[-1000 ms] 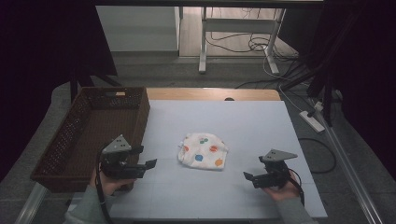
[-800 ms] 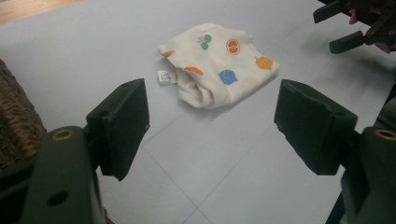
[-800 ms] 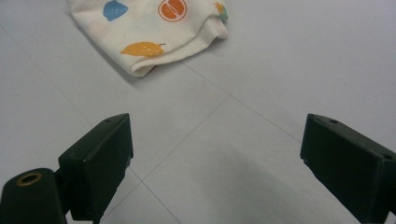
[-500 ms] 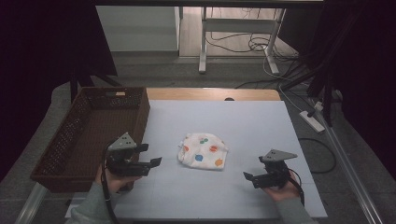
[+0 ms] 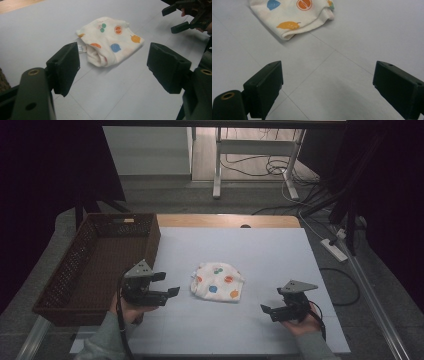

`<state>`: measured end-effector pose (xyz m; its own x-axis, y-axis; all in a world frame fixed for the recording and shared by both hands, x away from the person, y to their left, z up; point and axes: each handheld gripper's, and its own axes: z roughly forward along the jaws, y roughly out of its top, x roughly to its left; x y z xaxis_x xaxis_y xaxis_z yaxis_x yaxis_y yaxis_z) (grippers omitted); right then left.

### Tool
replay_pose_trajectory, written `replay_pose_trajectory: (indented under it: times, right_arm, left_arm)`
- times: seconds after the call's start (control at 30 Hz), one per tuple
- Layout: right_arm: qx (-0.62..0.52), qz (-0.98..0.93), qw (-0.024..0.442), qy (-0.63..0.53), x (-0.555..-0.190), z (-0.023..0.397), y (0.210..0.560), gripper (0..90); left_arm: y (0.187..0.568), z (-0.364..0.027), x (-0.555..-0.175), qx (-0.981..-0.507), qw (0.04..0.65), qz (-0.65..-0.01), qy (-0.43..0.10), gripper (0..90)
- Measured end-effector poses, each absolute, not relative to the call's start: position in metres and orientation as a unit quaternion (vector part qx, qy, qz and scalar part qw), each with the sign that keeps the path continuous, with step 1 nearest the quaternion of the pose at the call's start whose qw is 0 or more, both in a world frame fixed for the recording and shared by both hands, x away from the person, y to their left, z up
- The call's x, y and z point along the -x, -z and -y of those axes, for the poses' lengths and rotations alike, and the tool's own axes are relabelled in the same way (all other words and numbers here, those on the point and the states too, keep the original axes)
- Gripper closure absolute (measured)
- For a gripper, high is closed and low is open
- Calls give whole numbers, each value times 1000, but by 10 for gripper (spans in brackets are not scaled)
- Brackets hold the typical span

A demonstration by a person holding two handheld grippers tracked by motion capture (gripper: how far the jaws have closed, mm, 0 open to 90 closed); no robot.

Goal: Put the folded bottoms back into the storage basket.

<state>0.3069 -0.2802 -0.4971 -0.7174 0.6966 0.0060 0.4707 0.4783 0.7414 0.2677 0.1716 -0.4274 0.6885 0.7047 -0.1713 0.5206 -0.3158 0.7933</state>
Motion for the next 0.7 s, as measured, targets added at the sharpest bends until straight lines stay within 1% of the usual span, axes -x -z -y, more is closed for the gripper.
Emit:
replay_pose_trajectory:
  times: [0.7]
  right_arm:
    - [-345,-848,149,-374,-307,280,497,94]
  left_arm:
    - [429,-157,-276,-812,439,-373,-97,252]
